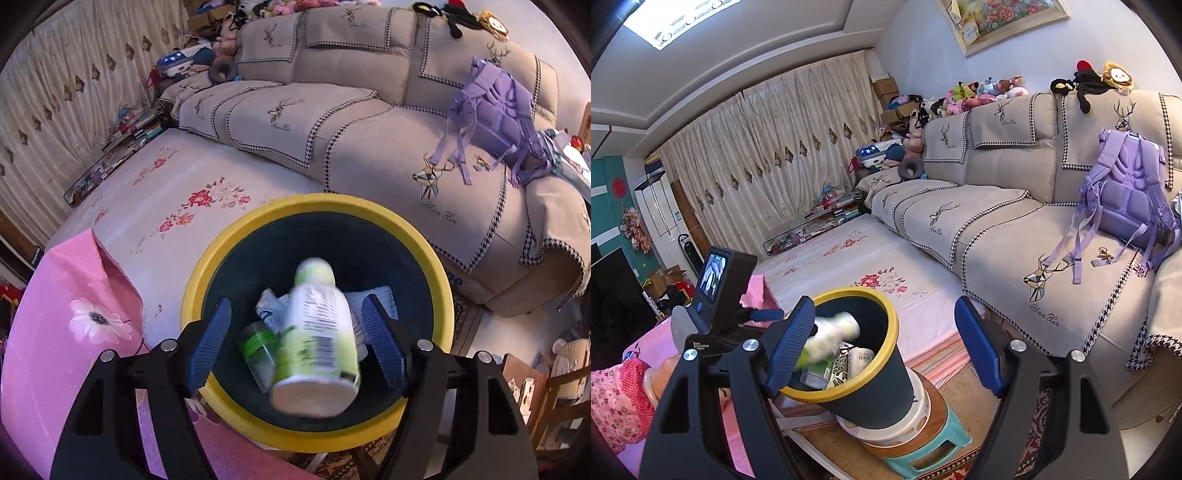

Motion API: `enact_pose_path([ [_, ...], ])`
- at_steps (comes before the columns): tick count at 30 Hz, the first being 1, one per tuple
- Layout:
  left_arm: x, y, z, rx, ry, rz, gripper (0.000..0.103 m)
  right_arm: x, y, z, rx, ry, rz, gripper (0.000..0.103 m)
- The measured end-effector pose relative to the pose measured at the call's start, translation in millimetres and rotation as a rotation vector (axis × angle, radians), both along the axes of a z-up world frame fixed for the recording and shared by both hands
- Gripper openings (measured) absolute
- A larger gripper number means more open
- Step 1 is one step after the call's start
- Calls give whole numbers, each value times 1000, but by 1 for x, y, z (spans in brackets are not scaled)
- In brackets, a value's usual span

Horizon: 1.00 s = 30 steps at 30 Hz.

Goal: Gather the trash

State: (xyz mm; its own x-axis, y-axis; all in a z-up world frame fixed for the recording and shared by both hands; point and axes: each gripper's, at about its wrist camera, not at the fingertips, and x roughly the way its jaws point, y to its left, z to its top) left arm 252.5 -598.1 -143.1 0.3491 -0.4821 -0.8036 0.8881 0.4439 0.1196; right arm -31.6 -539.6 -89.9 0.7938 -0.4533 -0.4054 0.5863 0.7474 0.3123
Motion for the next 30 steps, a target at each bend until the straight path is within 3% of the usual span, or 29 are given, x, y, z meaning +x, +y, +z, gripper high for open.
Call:
enact_pose_path([
  [2, 7, 16, 12, -43, 12, 50, 75, 3, 3, 1, 6, 3, 12, 74],
  [5, 13, 63, 43, -162, 42, 145, 87, 7, 9, 2, 6, 10, 48, 74],
  [9, -5, 145, 89, -291, -58, 285, 98, 22, 27, 4, 5, 36, 129, 74],
  [12, -30, 216, 115, -352, -165, 412, 98, 35, 50, 6, -6, 51, 203, 74],
  [19, -100, 359, 134, -349, -319, 615, 98, 55, 111, 17, -57, 79, 368, 74],
  [23, -132, 419, 134, -372, -311, 695, 98, 54, 143, 27, -103, 81, 427, 79],
  [30, -184, 479, 121, -411, -277, 797, 98, 40, 178, 41, -190, 99, 439, 80],
])
